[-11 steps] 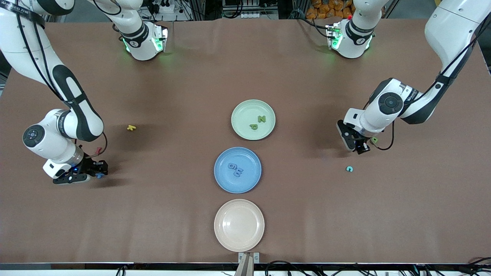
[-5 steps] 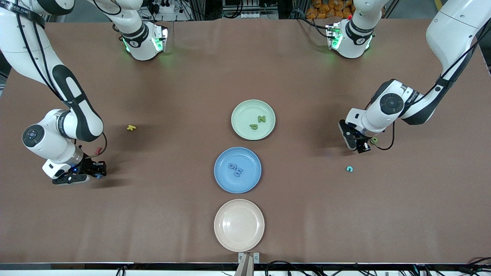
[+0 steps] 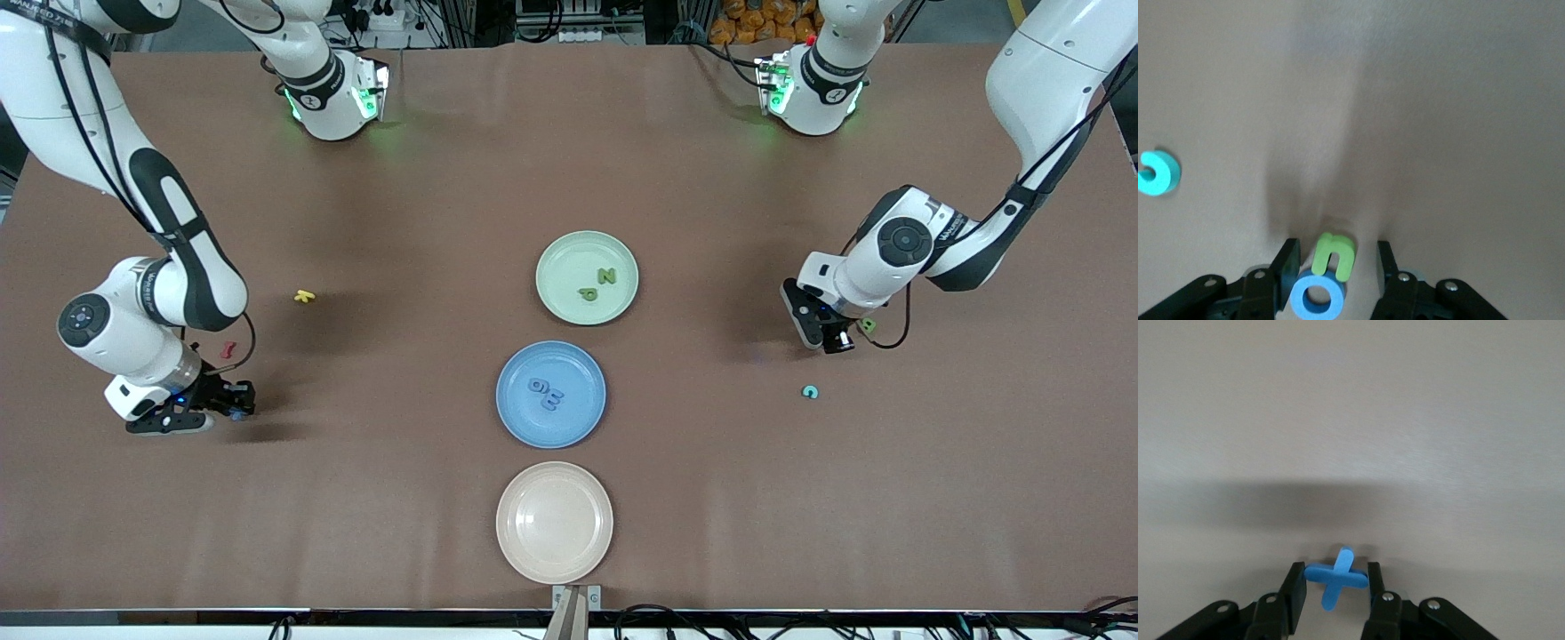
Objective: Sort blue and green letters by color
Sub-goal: 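Carry the X to the blue plate while the left gripper carries the n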
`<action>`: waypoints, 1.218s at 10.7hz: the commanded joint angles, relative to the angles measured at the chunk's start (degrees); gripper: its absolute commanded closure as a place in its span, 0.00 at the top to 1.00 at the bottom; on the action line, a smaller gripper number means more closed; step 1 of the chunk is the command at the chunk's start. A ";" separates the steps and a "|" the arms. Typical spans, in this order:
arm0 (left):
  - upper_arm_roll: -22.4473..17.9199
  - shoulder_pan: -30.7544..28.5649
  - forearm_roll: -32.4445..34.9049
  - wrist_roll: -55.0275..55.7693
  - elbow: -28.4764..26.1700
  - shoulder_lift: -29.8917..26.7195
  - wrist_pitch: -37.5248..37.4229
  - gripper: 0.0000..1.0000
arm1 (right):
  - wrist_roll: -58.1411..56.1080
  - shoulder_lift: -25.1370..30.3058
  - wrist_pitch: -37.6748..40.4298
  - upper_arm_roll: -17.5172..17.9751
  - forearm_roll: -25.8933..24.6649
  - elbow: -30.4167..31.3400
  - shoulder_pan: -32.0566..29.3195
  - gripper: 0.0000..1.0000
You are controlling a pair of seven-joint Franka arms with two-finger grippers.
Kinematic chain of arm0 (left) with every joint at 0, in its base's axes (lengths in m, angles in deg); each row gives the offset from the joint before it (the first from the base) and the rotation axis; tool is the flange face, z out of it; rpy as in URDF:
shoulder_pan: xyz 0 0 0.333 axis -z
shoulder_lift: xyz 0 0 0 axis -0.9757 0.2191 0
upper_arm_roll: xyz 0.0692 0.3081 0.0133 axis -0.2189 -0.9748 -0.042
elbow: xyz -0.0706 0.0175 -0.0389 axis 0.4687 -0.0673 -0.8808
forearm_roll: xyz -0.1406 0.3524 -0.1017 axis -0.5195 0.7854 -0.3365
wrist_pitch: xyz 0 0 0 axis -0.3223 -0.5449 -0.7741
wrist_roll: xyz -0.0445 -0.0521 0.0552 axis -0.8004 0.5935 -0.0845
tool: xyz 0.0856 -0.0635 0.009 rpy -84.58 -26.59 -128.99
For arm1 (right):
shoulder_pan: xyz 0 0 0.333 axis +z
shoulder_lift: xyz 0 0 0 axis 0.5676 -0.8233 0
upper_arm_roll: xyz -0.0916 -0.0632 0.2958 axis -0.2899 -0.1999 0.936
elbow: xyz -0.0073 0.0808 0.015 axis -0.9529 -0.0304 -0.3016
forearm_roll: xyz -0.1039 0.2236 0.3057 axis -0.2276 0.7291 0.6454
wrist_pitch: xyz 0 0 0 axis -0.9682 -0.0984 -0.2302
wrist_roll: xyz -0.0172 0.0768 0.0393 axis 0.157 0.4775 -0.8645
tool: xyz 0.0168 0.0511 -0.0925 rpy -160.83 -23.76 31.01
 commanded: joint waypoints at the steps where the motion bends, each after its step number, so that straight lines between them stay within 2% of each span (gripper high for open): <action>1: 0.01 1.28 2.16 3.35 -0.17 0.04 0.90 0.39 | 14.03 1.49 2.19 -0.03 0.66 -1.03 5.98 0.22; 2: 0.01 1.28 2.25 3.35 -0.25 0.04 0.90 0.37 | 18.87 1.49 3.50 -0.03 0.75 -2.08 7.83 0.22; 3: 0.01 1.19 2.34 3.35 -0.25 0.04 0.90 0.32 | 23.61 1.49 4.21 -0.03 0.66 -3.14 10.46 0.22; 4: 0.01 1.02 2.95 3.44 -0.25 0.04 0.90 0.22 | 27.58 1.40 5.70 -0.03 0.75 -4.71 12.75 0.22; 5: -0.07 0.84 3.04 3.53 -0.25 0.04 0.90 0.20 | 31.62 1.14 6.49 -0.03 0.75 -6.30 15.03 0.22; 8: -0.16 0.75 3.13 3.53 -0.17 -0.05 0.90 0.05 | 42.53 0.52 6.50 0.06 0.75 -9.29 22.50 0.22; 11: 0.45 1.02 3.04 5.27 0.54 -1.01 0.82 0.00 | 46.76 -1.23 5.80 0.15 0.75 -12.71 29.01 0.22; 13: 2.55 1.19 2.43 9.05 2.29 -1.81 0.64 0.00 | 50.63 -4.12 5.71 0.06 0.40 -16.67 34.37 0.22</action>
